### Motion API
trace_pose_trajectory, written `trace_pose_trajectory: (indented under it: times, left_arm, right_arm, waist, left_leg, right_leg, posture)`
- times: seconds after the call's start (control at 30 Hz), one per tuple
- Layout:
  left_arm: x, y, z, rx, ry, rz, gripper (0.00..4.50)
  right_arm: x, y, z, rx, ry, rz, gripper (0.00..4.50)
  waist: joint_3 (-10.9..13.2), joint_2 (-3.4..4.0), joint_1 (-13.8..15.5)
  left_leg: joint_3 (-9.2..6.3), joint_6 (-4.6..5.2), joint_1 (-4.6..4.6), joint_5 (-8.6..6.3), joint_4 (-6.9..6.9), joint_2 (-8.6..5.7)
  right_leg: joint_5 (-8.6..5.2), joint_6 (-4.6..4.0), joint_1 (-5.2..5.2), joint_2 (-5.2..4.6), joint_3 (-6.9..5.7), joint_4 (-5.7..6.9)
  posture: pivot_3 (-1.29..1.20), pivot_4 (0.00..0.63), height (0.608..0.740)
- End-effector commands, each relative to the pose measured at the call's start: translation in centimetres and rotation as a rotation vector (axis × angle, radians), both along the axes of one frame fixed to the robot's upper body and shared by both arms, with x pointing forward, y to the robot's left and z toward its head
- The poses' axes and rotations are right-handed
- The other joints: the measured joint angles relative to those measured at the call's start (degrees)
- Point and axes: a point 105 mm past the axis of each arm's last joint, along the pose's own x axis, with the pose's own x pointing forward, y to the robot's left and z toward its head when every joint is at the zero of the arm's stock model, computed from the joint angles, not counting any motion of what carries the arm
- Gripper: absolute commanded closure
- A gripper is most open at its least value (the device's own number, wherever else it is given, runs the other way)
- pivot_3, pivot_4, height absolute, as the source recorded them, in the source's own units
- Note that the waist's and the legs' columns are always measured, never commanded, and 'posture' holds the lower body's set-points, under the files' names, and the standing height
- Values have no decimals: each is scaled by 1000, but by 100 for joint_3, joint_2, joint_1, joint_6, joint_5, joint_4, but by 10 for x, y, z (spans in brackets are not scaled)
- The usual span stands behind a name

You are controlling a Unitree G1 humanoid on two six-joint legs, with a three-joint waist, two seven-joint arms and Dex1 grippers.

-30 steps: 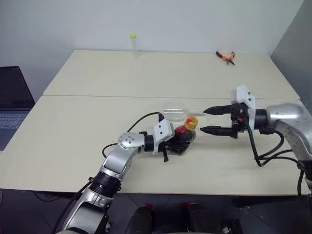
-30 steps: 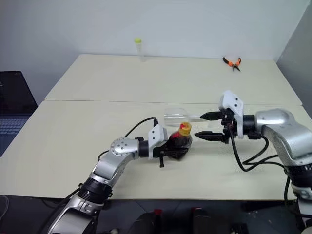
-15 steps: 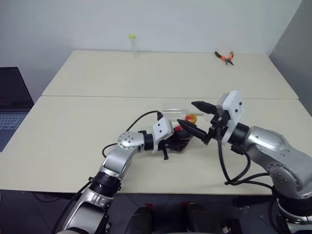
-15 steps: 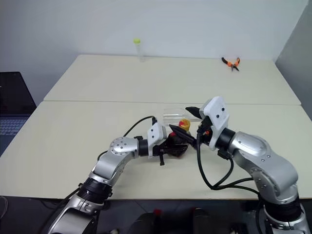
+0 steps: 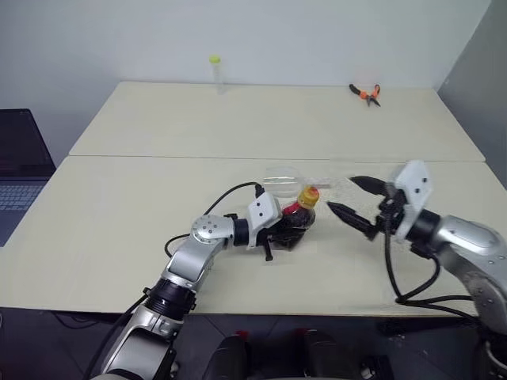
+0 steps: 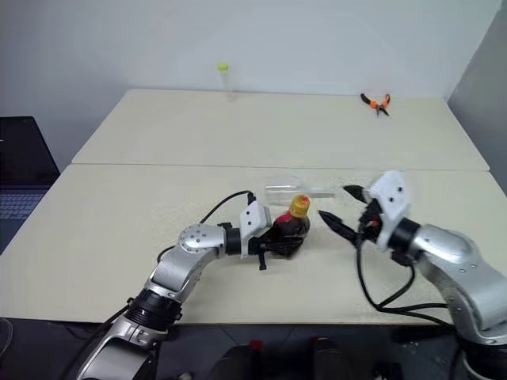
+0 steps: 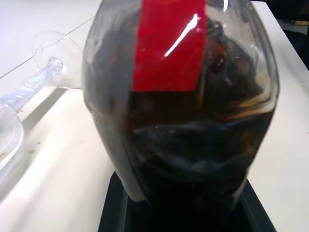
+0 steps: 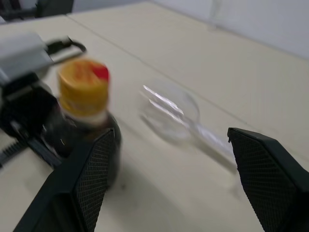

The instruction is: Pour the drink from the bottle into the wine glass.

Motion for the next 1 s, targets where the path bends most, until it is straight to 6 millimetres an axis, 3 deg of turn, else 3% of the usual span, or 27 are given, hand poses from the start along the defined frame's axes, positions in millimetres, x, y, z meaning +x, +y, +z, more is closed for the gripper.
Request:
trace_pose_trajectory:
  times: [0.03,0.13,0.3,0.53,0.87,1.0]
  left_arm:
    - [-2,-5,20,-51,-71,-29,3853]
    - [-2,-4,20,-50,-71,-29,3854]
    - [-2,-4,20,-48,-72,-31,3854]
    - [-1,-5,20,-47,-75,-35,3854]
    - [-1,-5,20,-46,-77,-33,3854]
    - [0,-4,20,-47,-78,-32,3855]
  right_arm:
    - [-18,9,16,26,-5,113,488]
    - [-24,20,25,86,3,168,488]
    - [-18,41,36,224,3,157,488]
    - [-3,55,27,291,34,93,488]
    - [-2,63,20,327,59,111,488]
    - [-3,65,22,339,50,121,1445]
  waist:
    - [0,0,-12]
    - [0,0,-33]
    - [0,0,-28]
    - [0,0,-14]
    - [0,1,-20]
    - [0,1,-21]
  left_leg:
    - [1,0,1,0,-1,2]
    - [1,1,3,-1,-3,10]
    - [-3,1,2,0,-2,9]
    - [-13,0,1,0,0,1]
    - [-14,0,2,0,-1,3]
    - [-13,0,2,0,-1,3]
  right_leg:
    - [0,0,0,3,0,0]
    - [0,0,0,10,1,0]
    - [0,0,2,9,0,0]
    - [0,0,1,2,-1,0]
    - [0,0,1,4,-1,1]
    - [0,0,1,4,0,1]
  posture:
    - [0,150,740]
    - [0,150,740]
    - [0,150,740]
    - [0,150,740]
    - [0,150,740]
    - [0,150,740]
